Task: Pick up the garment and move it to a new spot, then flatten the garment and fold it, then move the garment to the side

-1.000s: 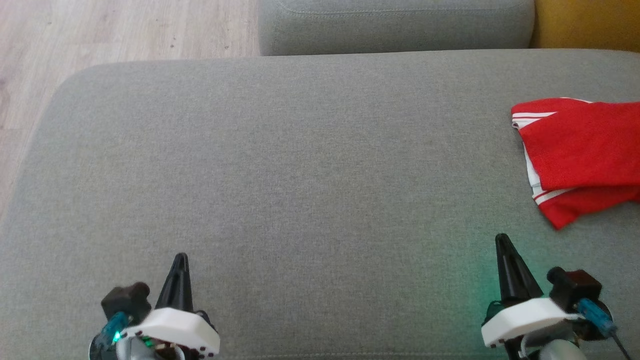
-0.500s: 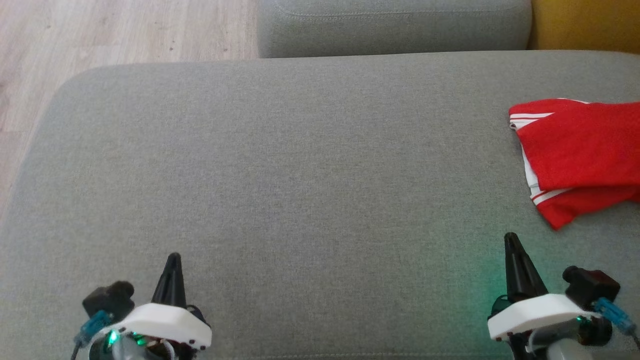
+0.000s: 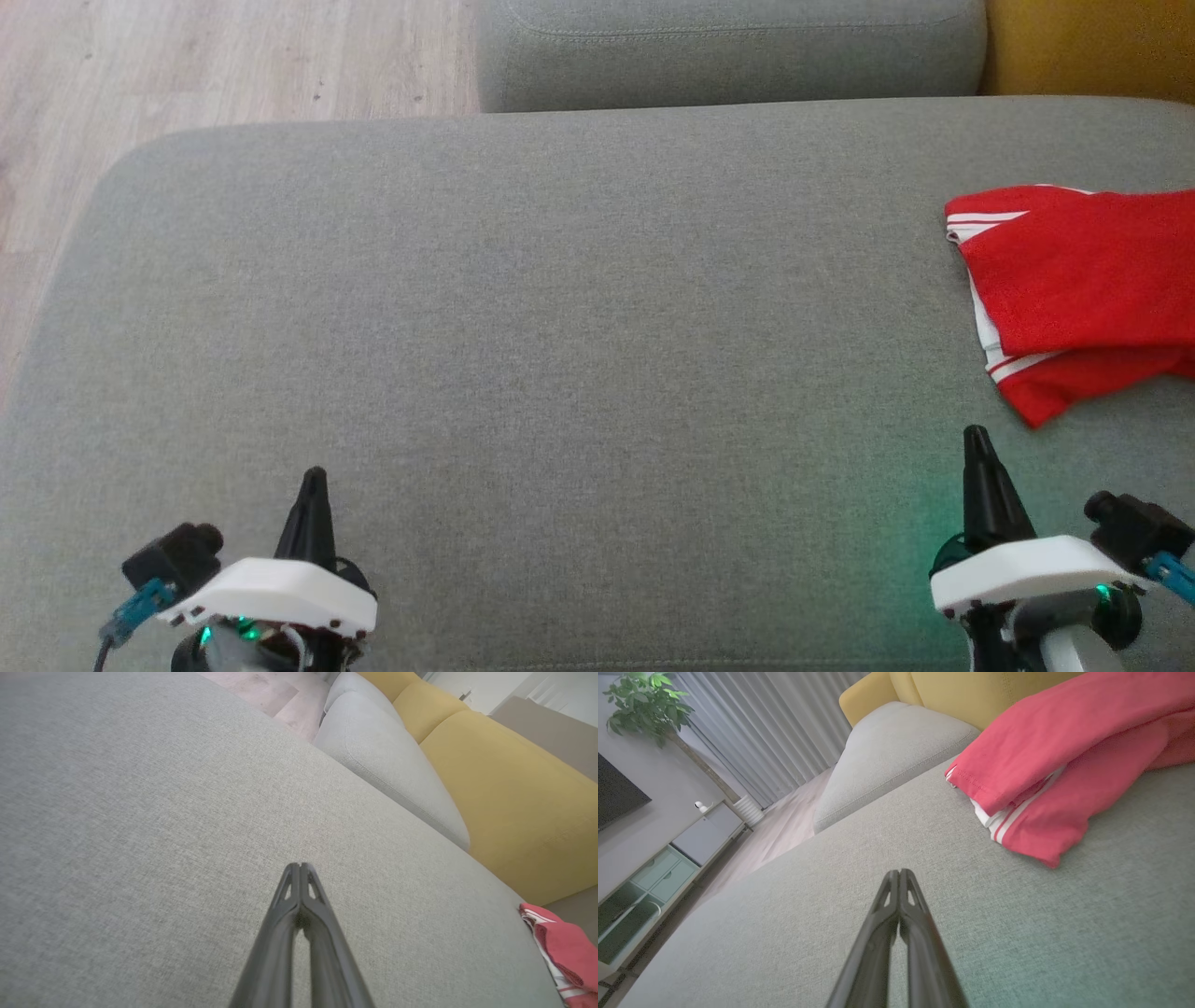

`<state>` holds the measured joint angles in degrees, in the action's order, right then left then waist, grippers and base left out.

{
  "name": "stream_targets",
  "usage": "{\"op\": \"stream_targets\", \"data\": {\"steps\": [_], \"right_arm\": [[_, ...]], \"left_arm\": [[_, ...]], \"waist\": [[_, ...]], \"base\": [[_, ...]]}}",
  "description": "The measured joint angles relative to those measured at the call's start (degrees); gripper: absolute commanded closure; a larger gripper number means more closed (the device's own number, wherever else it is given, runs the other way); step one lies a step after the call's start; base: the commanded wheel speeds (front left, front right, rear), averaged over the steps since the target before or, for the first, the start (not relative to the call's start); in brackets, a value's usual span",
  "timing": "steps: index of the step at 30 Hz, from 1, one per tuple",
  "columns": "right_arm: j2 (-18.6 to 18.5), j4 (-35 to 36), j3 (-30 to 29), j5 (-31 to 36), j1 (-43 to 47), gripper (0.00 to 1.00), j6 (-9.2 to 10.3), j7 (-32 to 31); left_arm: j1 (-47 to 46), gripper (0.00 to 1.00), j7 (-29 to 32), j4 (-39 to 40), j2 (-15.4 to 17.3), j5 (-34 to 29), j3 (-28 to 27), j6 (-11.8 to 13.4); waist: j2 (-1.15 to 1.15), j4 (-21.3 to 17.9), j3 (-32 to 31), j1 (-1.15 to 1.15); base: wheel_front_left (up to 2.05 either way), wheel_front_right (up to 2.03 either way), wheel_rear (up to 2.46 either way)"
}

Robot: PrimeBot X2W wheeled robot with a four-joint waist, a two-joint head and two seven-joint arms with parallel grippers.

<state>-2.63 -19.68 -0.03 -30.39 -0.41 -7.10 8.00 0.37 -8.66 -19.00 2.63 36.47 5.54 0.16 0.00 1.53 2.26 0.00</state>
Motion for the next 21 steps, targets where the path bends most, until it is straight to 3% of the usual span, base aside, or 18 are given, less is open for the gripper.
{"op": "stream_targets", "data": {"steps": [21], "right_arm": [[0.0,0.8,-1.2,-13.5,-0.2,1.0,0.0,-2.9]], "left_arm": [[-0.7,1.0,3.1,0.5,0.0,11.9,-2.4,-1.7]], "waist": [[0.0,-0.3,-0.5,0.0]], "base": [[0.0,0.0,0.0]]}}
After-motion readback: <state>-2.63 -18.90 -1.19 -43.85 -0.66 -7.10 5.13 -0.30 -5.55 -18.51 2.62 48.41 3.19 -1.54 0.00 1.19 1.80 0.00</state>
